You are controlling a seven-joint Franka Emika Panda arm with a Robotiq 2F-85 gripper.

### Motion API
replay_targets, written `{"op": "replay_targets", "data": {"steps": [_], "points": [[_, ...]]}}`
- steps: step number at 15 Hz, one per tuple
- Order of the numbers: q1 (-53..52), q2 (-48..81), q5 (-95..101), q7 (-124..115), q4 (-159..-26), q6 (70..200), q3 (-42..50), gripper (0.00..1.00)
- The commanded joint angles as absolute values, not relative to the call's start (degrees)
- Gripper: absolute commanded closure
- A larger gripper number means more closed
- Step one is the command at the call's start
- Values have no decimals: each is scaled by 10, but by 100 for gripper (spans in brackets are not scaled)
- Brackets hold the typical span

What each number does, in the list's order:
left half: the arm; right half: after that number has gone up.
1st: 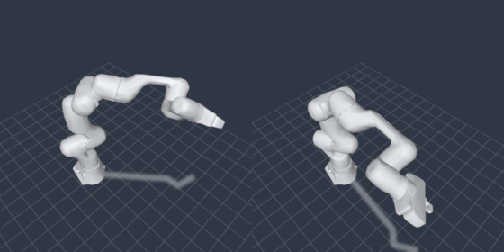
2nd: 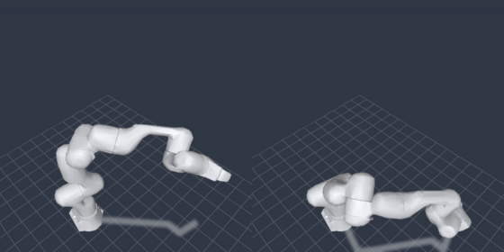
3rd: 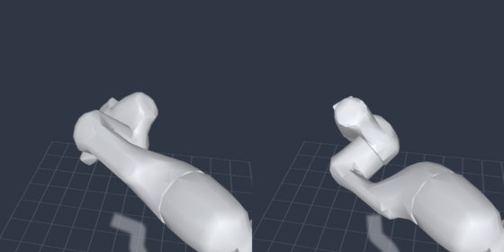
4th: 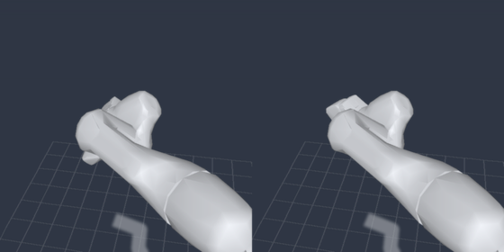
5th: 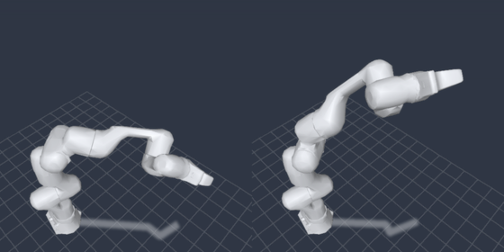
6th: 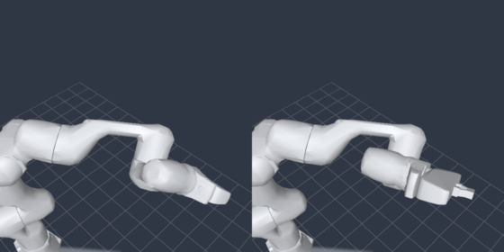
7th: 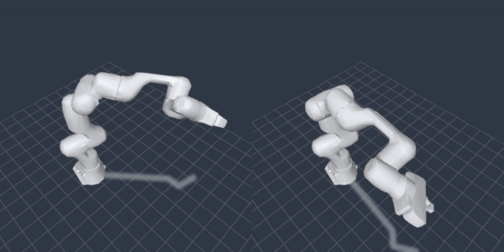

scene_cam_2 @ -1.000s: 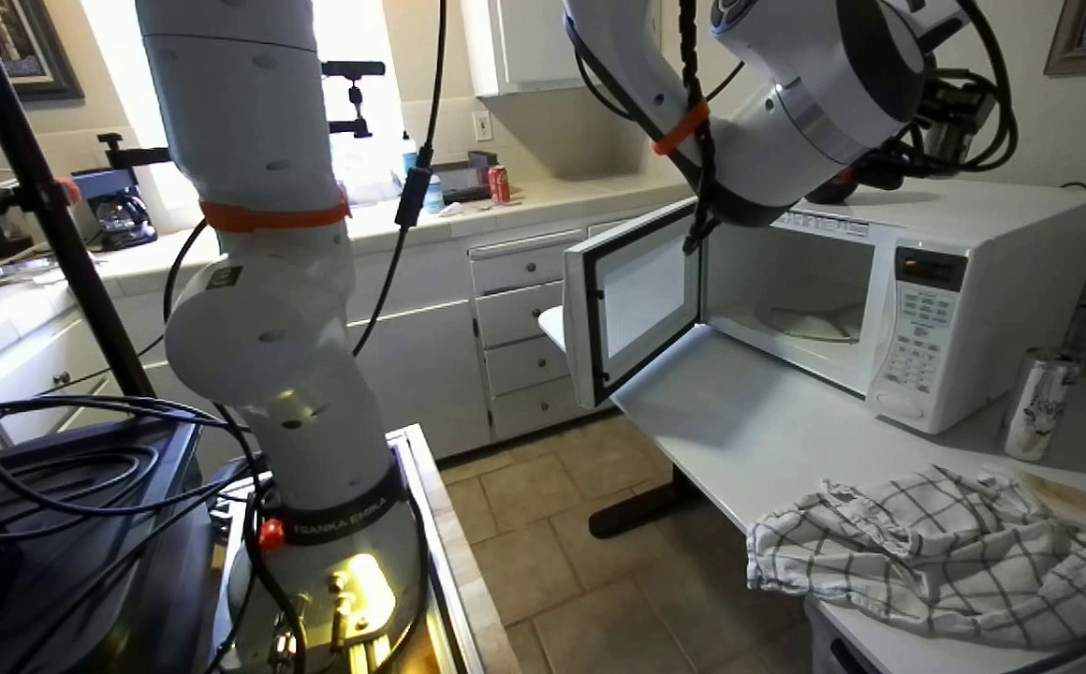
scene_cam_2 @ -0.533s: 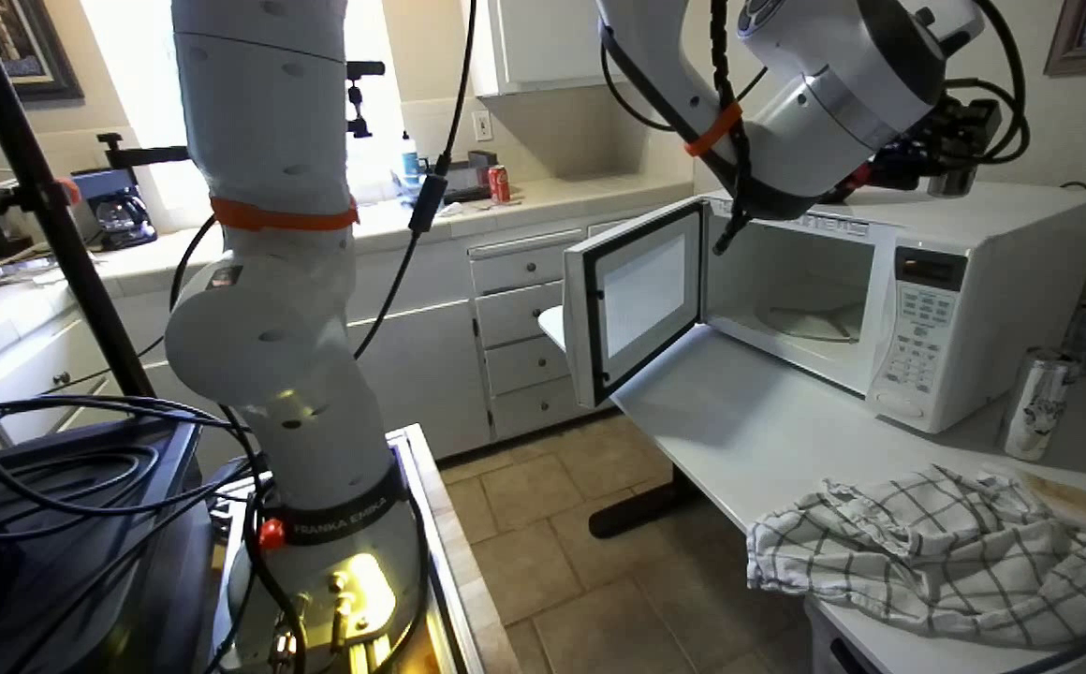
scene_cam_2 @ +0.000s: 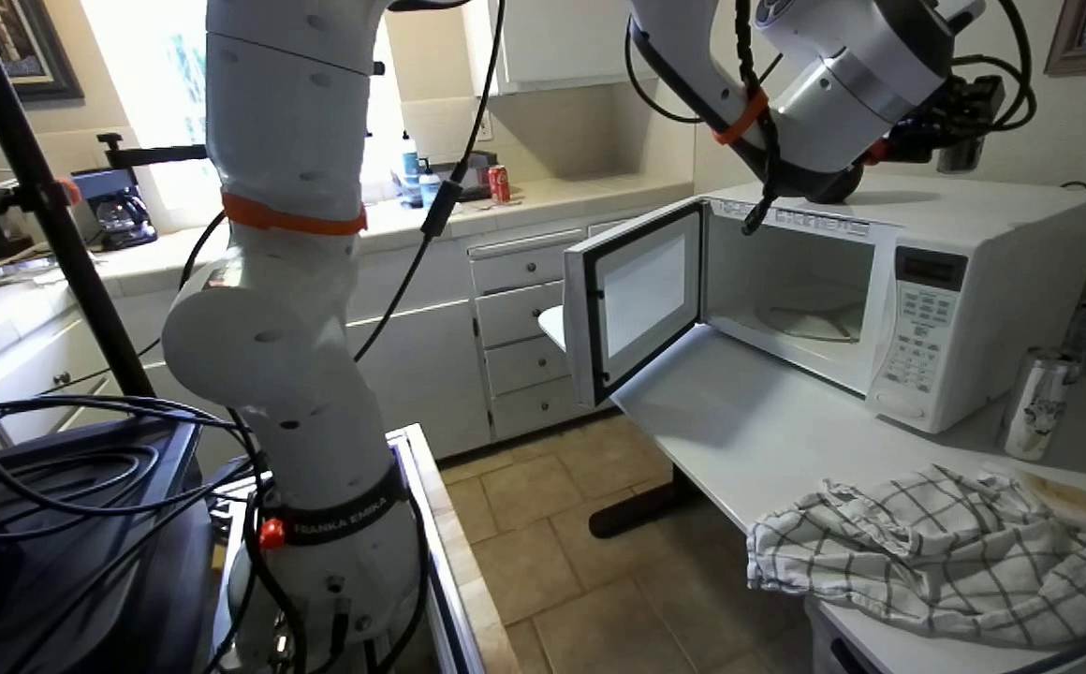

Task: Remove the bottle from the microwave and put it on top o

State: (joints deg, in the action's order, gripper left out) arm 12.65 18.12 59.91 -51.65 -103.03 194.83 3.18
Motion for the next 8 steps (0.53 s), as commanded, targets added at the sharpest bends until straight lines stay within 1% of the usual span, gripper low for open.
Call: {"op": "replay_targets", "data": {"steps": [1, 8], "points": [[160, 227, 605, -524, -987, 1976, -8, 76], [201, 267, 614, -517, -952, 1953, -66, 76]]}}
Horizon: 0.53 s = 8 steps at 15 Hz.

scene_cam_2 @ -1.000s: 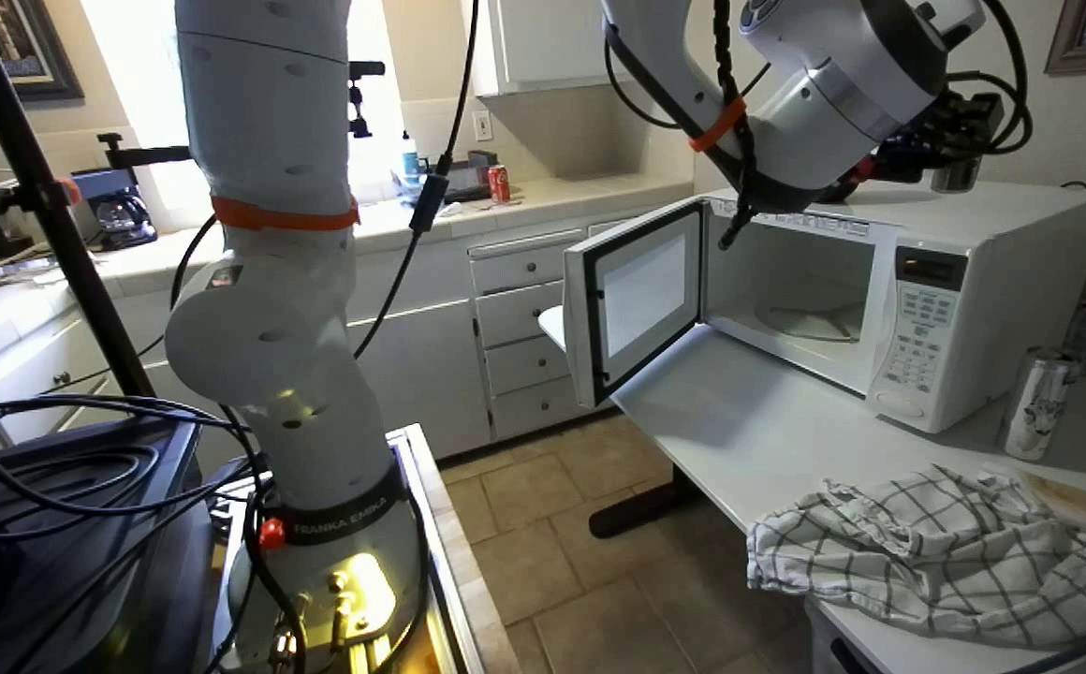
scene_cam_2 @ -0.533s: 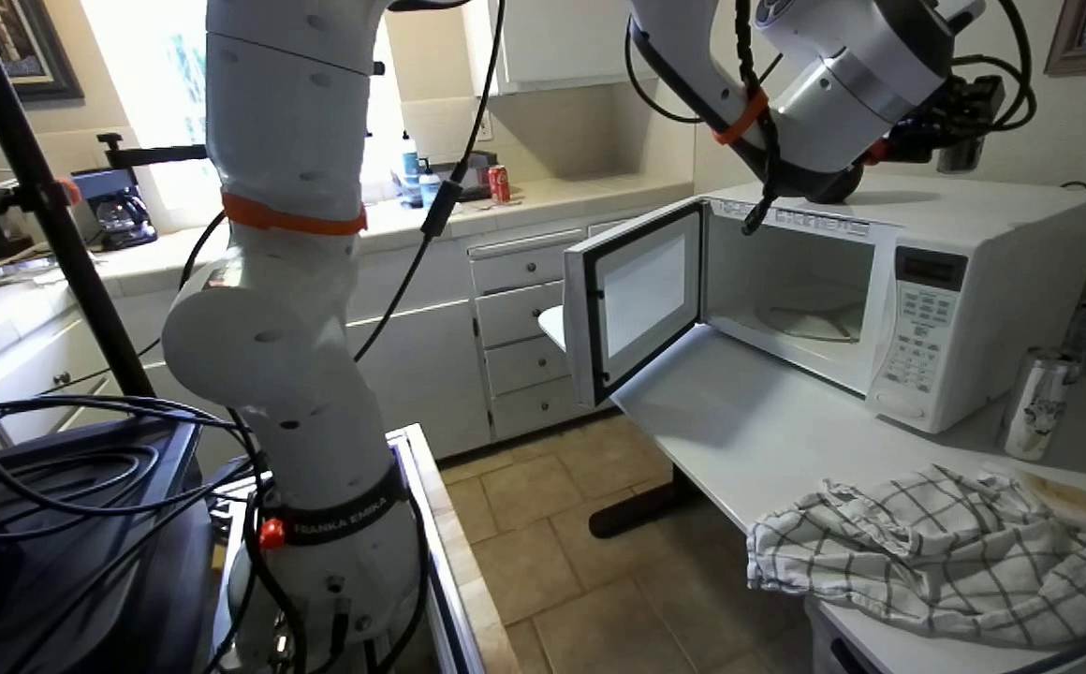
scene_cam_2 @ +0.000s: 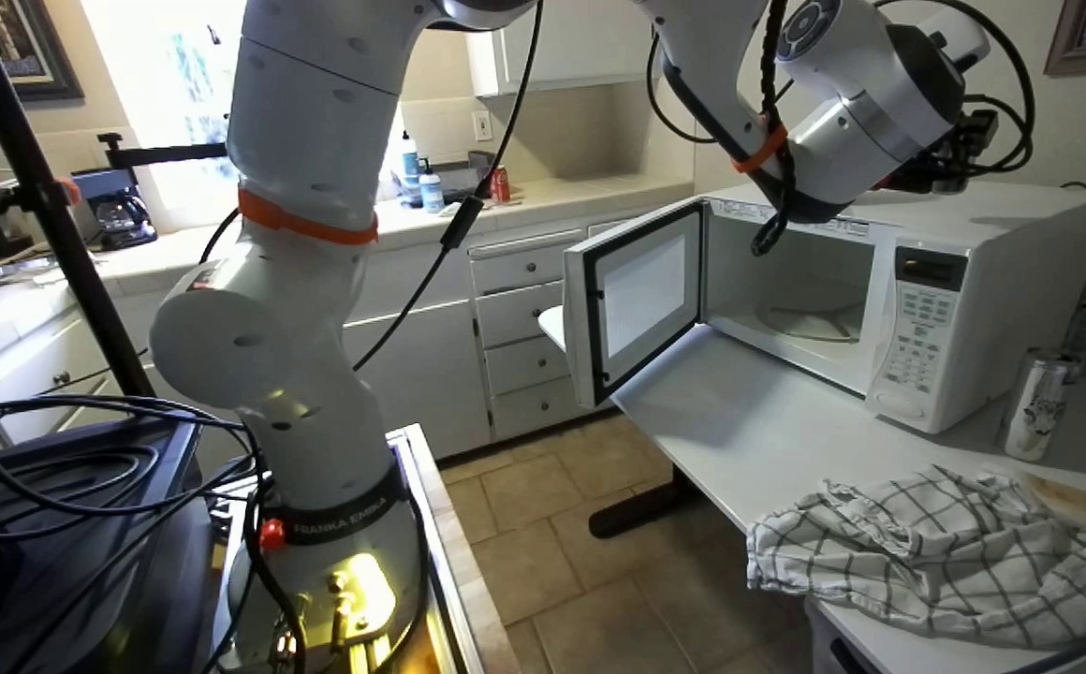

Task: Remove the bottle from the microwave and put it on top o

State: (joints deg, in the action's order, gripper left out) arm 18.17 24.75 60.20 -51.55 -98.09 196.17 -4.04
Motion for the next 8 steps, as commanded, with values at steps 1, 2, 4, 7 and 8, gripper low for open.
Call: {"op": "replay_targets", "data": {"steps": [1, 2, 4, 7, 8], "points": [[205, 273, 614, -515, -947, 1952, -72, 76], [209, 276, 615, -515, -946, 1946, -78, 76], [213, 280, 615, -508, -941, 1922, -85, 76], [223, 285, 607, -493, -942, 1895, -102, 76], [227, 286, 605, -488, -942, 1886, -107, 76]]}}
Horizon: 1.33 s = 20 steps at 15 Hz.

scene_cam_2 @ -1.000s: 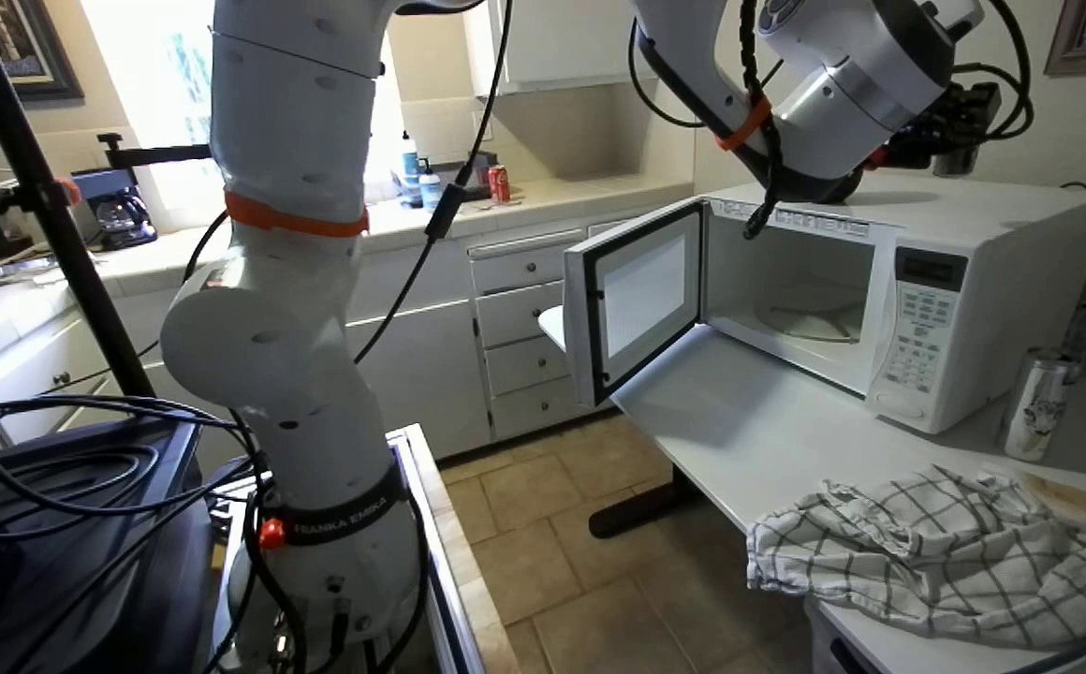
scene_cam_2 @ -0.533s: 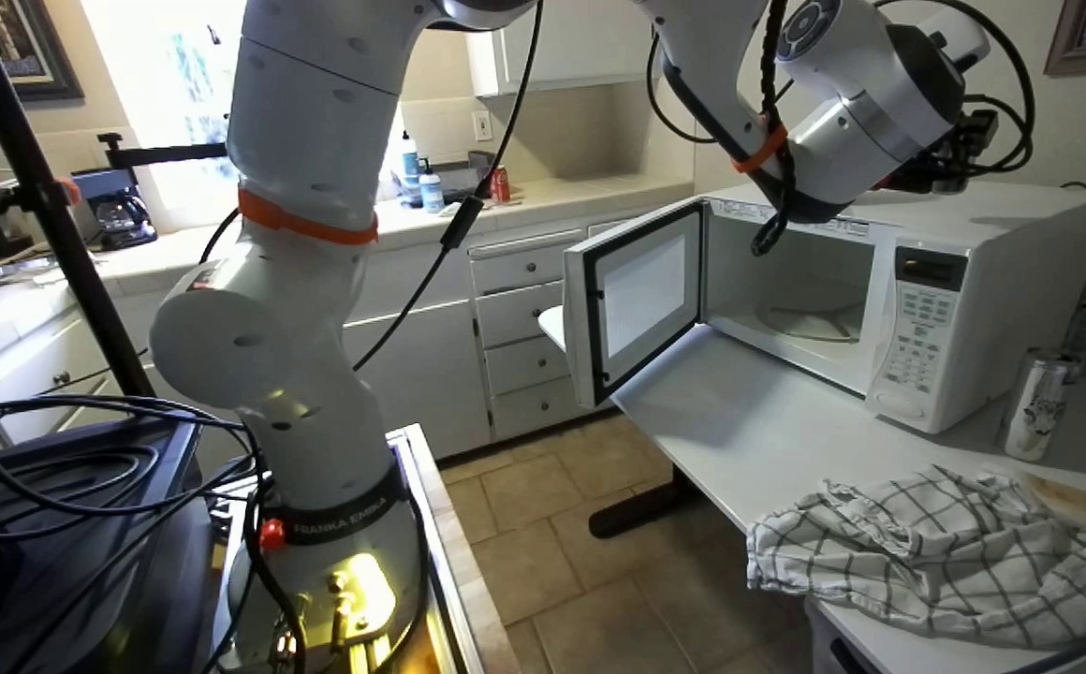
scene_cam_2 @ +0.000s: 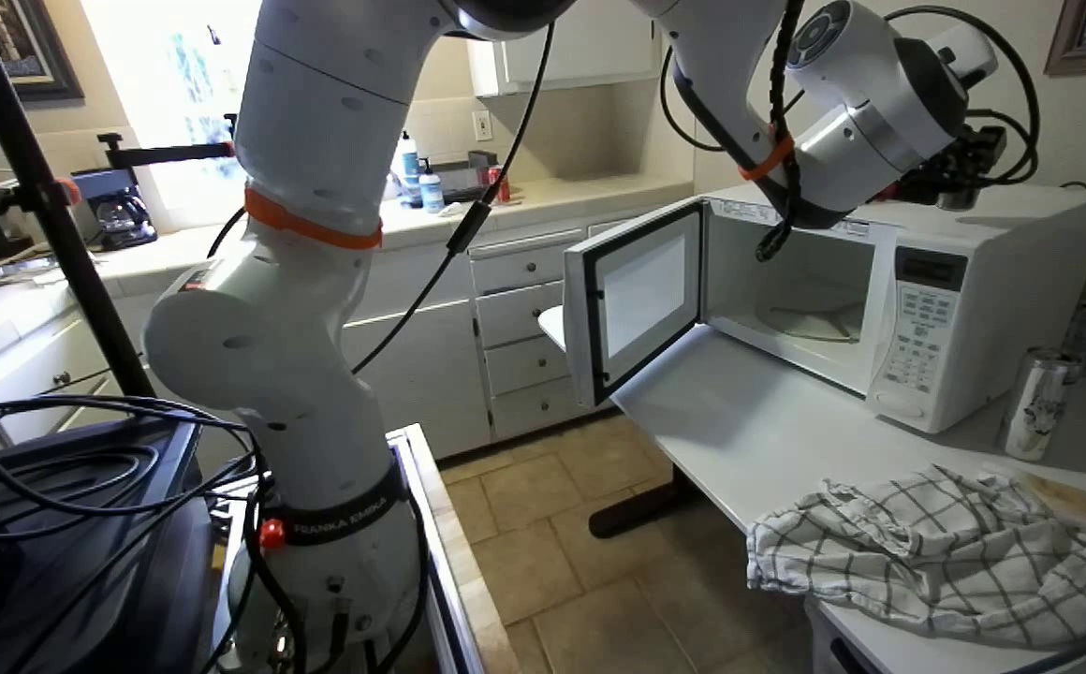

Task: Remove the bottle from the microwave and put it on top o

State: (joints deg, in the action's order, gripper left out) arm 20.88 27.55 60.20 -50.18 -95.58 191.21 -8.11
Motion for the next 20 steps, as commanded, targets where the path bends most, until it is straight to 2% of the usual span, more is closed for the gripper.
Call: {"op": "replay_targets", "data": {"steps": [1, 3, 4, 6, 8, 9, 12, 13, 15, 16, 18, 19, 20], "points": [[229, 287, 603, -484, -941, 1879, -111, 76], [238, 290, 598, -474, -939, 1869, -124, 76], [242, 291, 596, -471, -938, 1864, -130, 26], [251, 293, 594, -462, -937, 1857, -143, 19], [259, 295, 592, -456, -934, 1852, -155, 3], [264, 294, 591, -451, -935, 1850, -162, 0], [266, 276, 593, -455, -938, 1847, -164, 0], [210, 257, 484, -375, -960, 1865, -99, 0], [194, 239, 404, -312, -962, 1871, -82, 0], [197, 231, 476, -381, -945, 1870, -77, 0], [176, 196, 473, -369, -962, 1906, -52, 0], [170, 173, 371, -252, -1007, 1959, -63, 0], [199, 151, 470, -325, -1020, 1988, -92, 0]]}}
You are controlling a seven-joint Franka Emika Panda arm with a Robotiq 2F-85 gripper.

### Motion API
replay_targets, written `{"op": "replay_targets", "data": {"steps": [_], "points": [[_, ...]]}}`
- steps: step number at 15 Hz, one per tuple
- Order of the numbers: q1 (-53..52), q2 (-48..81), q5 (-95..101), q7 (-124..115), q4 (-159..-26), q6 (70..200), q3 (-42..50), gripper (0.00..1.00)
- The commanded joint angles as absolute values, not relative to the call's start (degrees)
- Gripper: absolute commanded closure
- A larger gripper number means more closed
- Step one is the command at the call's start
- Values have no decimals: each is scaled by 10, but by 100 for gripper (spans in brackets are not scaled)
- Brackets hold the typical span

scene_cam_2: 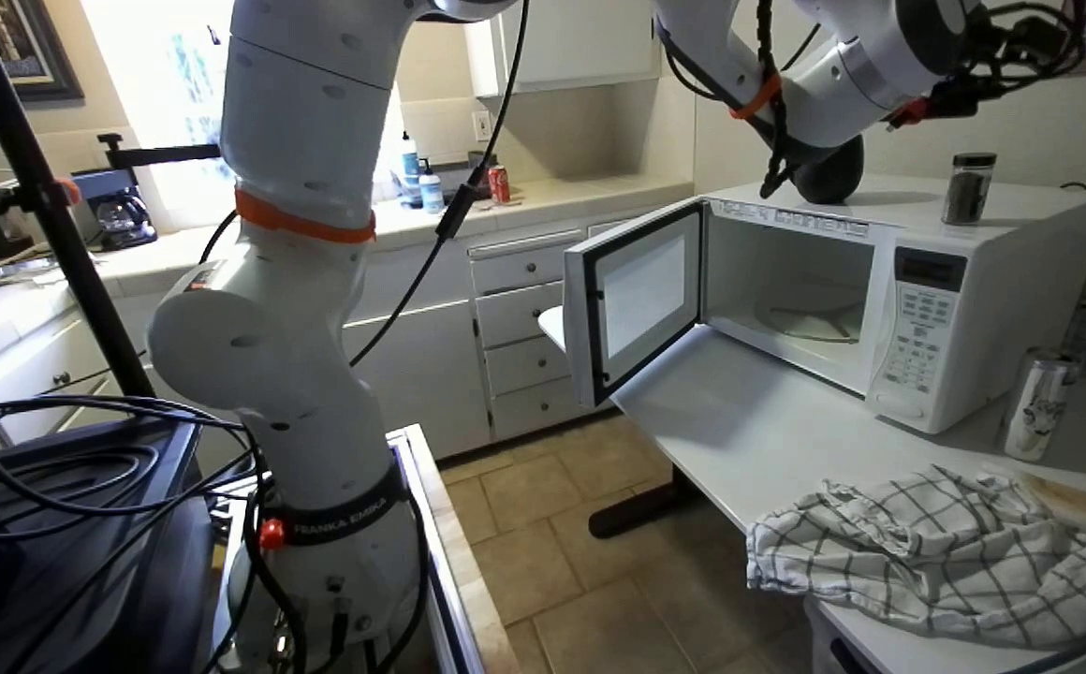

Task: Remove the bottle from the microwave and put it on top o

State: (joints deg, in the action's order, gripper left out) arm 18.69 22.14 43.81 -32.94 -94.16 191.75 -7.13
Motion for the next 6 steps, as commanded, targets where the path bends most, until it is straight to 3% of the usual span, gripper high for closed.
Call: {"op": "replay_targets", "data": {"steps": [1, 3, 4, 6], "points": [[185, 121, 468, -304, -1050, 2026, -78, 0], [180, 83, 494, -295, -1088, 2095, -82, 0], [183, 144, 479, -309, -1015, 2060, -84, 0], [179, 108, 488, -305, -1051, 2086, -85, 0]]}}
